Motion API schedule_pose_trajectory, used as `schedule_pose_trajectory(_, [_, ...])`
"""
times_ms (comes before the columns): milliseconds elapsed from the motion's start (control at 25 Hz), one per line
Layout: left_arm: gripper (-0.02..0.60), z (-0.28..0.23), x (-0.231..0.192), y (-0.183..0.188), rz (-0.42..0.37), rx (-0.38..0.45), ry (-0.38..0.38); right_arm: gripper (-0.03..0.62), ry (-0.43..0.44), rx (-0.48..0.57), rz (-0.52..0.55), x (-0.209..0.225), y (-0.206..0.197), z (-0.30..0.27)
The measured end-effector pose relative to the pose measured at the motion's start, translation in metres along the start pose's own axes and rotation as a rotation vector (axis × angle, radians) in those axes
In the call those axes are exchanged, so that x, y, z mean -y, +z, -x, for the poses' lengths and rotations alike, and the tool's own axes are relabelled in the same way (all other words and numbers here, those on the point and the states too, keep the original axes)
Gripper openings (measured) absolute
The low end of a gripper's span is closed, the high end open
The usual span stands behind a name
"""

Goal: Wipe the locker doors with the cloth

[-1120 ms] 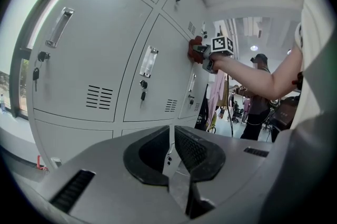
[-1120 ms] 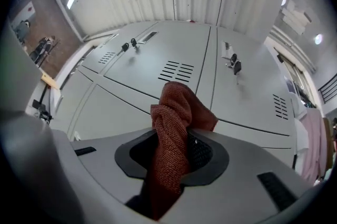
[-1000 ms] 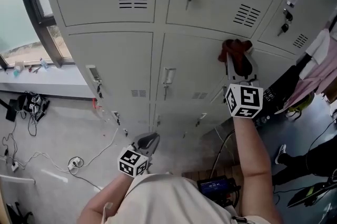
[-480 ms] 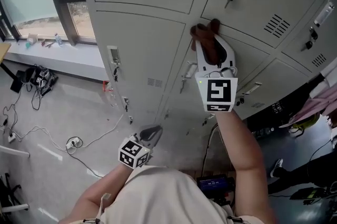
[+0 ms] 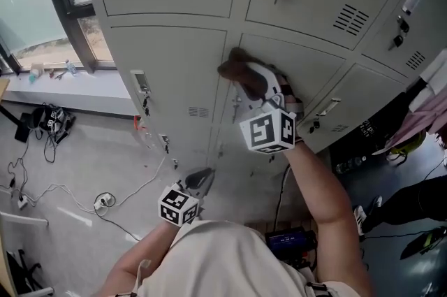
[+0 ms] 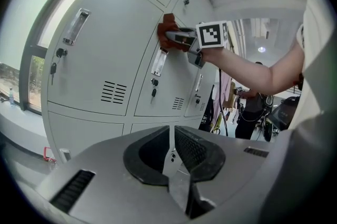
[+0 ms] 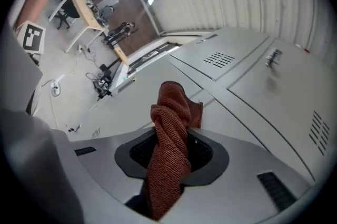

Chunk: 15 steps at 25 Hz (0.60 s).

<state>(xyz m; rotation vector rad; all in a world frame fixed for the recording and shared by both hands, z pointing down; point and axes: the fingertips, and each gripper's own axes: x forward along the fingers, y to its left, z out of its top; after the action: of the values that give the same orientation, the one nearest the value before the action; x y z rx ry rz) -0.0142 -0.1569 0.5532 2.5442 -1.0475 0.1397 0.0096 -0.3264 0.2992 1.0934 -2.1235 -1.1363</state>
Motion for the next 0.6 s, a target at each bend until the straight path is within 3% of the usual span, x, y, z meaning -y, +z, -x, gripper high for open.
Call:
schedule_pose_trajectory(120, [0.035,-0.004,0.004,-0.002,-0.005,-0.012,-0.017,0.117,-0.064,-0.026,-0.094,0.027,-0.034,0.027])
schedule_pose_trajectory(440, [0.035,-0.004,0.007,-0.002,-0.016,-0.022,-0.03,0.117,-0.283,-0.143,-0.174,0.081,-0.127,0.102])
schedule_pose_trajectory(600, [0.035,-0.004,0.009,-0.004,-0.011,-0.026,-0.024,0.117,-0.399,-0.203,-0.327,0.102,-0.181,0.145])
